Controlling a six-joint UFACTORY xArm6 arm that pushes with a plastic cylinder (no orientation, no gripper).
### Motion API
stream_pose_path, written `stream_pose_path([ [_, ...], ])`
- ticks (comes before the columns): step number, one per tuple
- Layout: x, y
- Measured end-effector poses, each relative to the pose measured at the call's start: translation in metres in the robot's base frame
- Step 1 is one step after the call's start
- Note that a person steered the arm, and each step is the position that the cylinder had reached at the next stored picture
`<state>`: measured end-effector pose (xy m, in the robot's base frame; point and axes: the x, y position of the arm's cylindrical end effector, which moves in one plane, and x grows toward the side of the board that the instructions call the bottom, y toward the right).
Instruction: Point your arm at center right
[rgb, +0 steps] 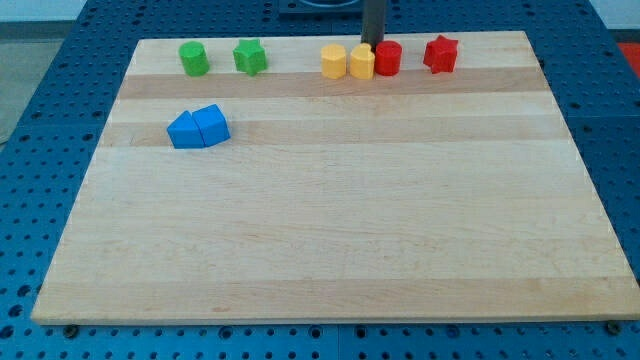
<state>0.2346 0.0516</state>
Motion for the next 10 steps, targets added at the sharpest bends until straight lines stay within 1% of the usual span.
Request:
stream_pose_path([
  [2,0.05,-0.013],
  [3,-0.001,-0.008],
  [4,-0.038,-0.014],
  [5,-0.009,-0.048],
  [7,0.09,-0.046],
  [8,0.101,0.009],
  [9,0.099,0.046],
  [10,0.038,0.027],
])
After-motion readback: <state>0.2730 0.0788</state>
